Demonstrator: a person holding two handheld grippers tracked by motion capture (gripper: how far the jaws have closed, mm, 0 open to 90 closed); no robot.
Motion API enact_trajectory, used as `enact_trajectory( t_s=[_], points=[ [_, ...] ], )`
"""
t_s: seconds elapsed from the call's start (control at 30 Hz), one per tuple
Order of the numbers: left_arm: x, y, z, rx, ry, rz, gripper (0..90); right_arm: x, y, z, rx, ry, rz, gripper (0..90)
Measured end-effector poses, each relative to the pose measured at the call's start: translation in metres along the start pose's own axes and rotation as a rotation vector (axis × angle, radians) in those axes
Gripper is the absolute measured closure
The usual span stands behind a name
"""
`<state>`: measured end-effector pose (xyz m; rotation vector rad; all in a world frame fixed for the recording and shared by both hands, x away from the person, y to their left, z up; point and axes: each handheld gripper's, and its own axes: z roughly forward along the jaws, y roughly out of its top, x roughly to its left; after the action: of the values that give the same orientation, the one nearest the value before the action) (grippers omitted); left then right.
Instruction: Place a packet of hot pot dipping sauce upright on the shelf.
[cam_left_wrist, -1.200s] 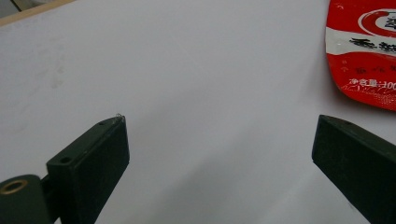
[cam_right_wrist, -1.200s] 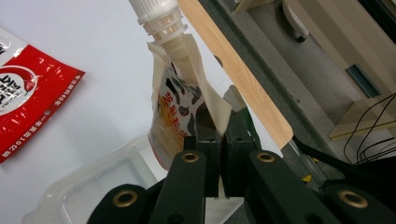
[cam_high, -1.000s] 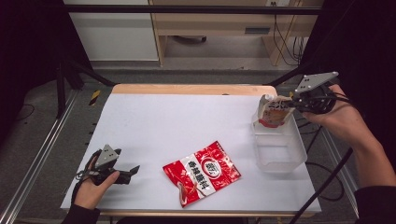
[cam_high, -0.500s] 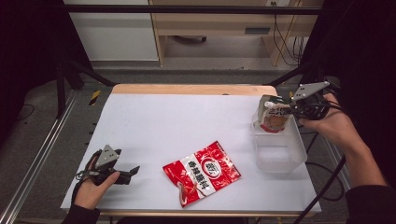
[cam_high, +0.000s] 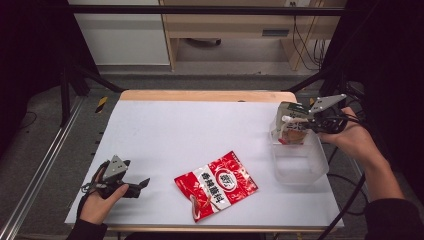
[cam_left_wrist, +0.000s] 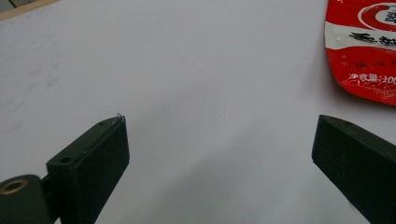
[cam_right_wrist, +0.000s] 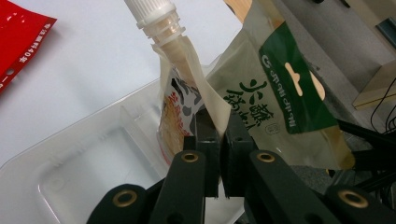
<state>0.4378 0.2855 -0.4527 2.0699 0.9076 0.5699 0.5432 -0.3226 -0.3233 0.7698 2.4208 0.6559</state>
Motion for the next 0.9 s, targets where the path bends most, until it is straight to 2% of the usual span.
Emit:
enact_trajectory(
  t_s=[0.13,0.57,0.9],
  points=[
    [0.000,0.000,0.000,-0.001,0.000,-0.001,4.0,0.001,-0.002,0.005,-0.003,0.024,0.020,88.0],
    [0.000,0.000,0.000,0.001,-0.004,0.000,4.0,0.004,-0.006,0.020,0.026,0.059,0.033,87.7],
    [-0.001,0.000,0.001,0.002,-0.005,0.002,4.1,0.000,-0.014,0.021,0.032,0.053,0.081,84.2]
  ],
)
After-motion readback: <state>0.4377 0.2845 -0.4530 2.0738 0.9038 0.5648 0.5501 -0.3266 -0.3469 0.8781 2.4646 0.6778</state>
